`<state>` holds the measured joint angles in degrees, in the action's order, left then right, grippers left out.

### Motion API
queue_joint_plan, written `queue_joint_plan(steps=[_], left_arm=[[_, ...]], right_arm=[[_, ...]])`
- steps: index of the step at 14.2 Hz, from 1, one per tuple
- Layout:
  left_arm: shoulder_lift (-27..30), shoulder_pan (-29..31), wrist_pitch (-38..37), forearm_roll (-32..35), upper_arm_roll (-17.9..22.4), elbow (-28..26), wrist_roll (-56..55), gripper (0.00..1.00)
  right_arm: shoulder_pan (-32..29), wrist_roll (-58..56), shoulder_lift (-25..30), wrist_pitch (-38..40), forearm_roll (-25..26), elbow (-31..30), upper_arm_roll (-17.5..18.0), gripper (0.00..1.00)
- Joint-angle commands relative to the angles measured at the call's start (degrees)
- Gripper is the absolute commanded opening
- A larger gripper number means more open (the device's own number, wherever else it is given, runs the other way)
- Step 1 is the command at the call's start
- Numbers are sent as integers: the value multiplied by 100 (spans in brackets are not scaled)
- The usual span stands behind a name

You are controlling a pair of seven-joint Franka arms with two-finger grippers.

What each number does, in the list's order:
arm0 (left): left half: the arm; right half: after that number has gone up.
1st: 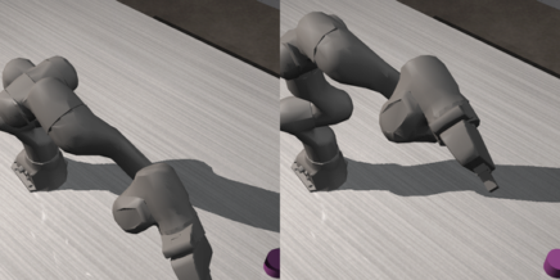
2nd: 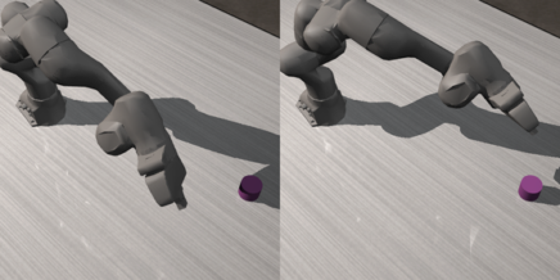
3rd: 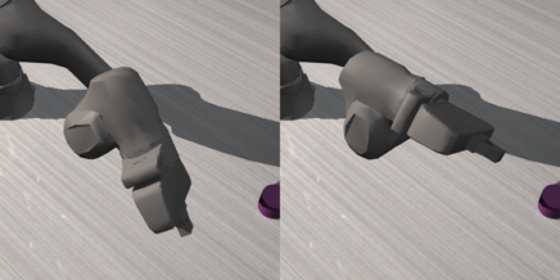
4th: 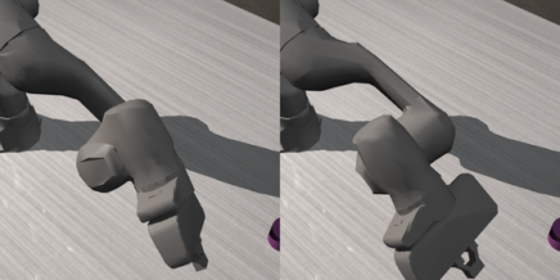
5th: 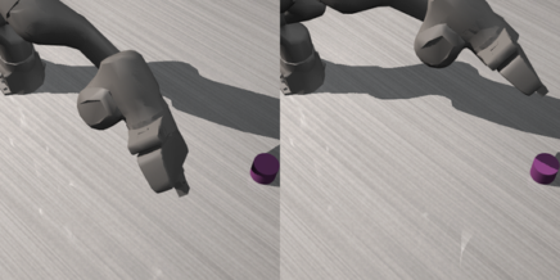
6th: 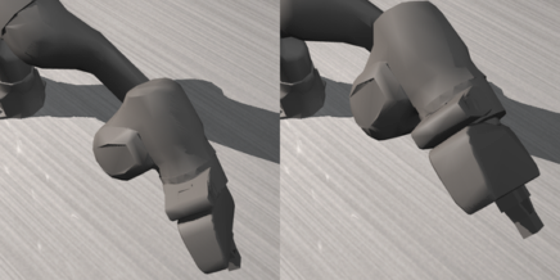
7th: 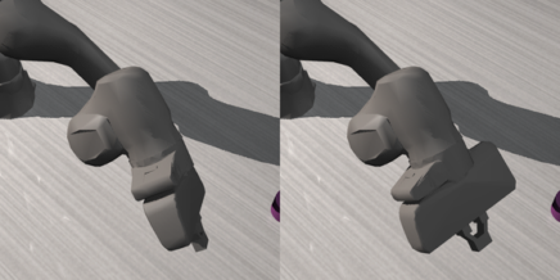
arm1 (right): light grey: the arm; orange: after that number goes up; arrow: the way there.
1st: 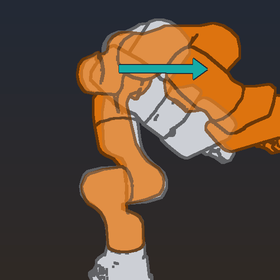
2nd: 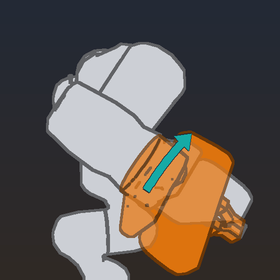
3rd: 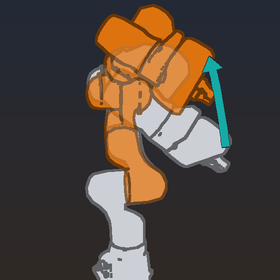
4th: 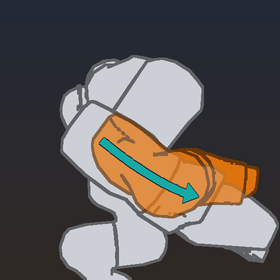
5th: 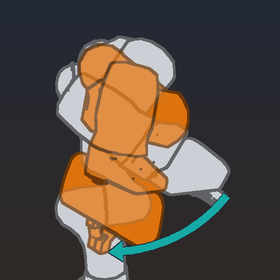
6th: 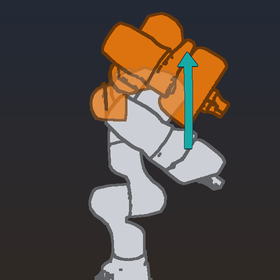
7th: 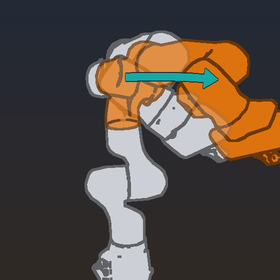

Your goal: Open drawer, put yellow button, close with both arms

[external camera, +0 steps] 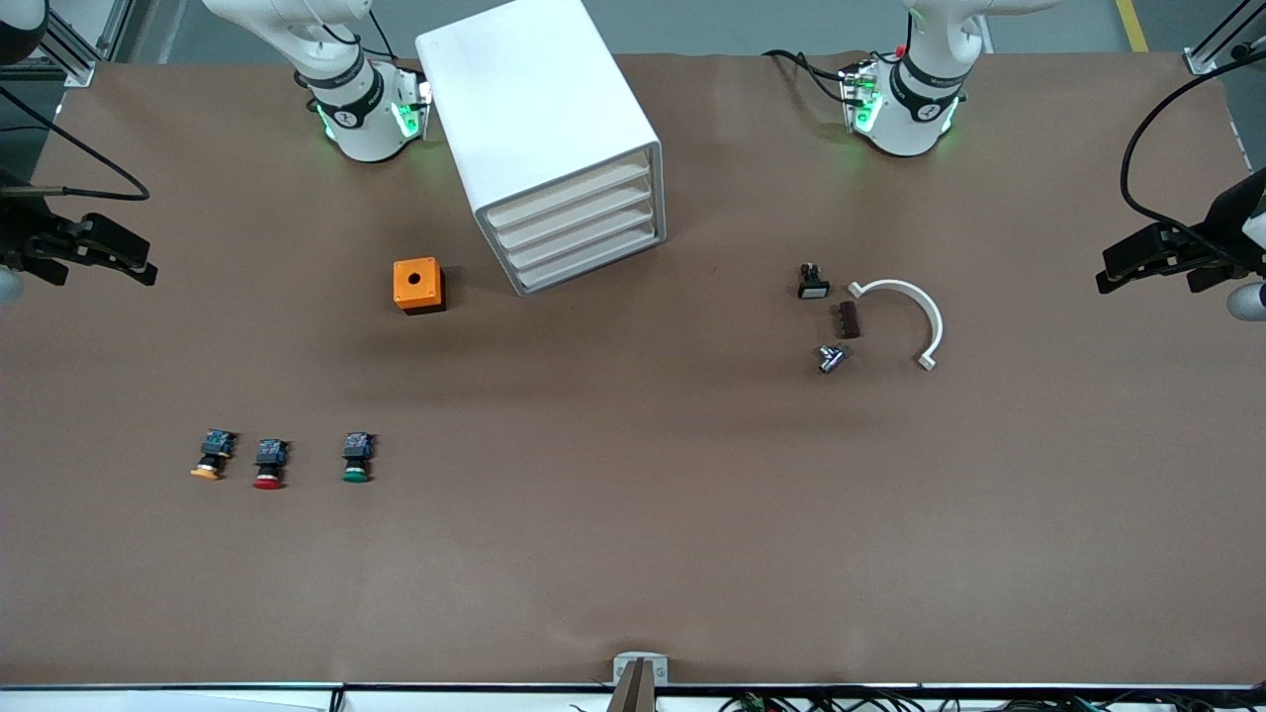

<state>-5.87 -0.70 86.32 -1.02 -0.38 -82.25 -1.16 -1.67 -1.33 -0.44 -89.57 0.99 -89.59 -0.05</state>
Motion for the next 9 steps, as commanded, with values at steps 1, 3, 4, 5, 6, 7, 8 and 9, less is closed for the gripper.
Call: queue_joint_plan(steps=[1,3,4,5,6,7,8,9], left_arm=[[-273,52,16,93,3,59,-25,100],[-633,8,25,84,-6,59,-42,100],[-800,8,34,67,-14,68,-234,100],[-906,-27,77,75,-23,60,-497,100],[-1029,-62,182,49,-67,68,-778,100],[-1161,-245,218,66,-67,68,-1129,100],[-1258,-482,271,75,-41,77,-1498,100],[-1337,-554,262,66,-58,68,-1928,100]], right_arm=[[-44,-156,9,62,15,91,-4,100],[-62,-183,-17,62,15,82,-4,100],[-79,-166,-52,53,15,82,-4,100],[-53,-140,-209,36,15,82,-4,100],[-44,-113,-271,44,67,73,-4,100],[-114,-165,-298,44,42,82,-13,100],[-245,-201,-342,1,33,82,-21,100],[-238,-201,-447,-17,85,82,-13,100]])
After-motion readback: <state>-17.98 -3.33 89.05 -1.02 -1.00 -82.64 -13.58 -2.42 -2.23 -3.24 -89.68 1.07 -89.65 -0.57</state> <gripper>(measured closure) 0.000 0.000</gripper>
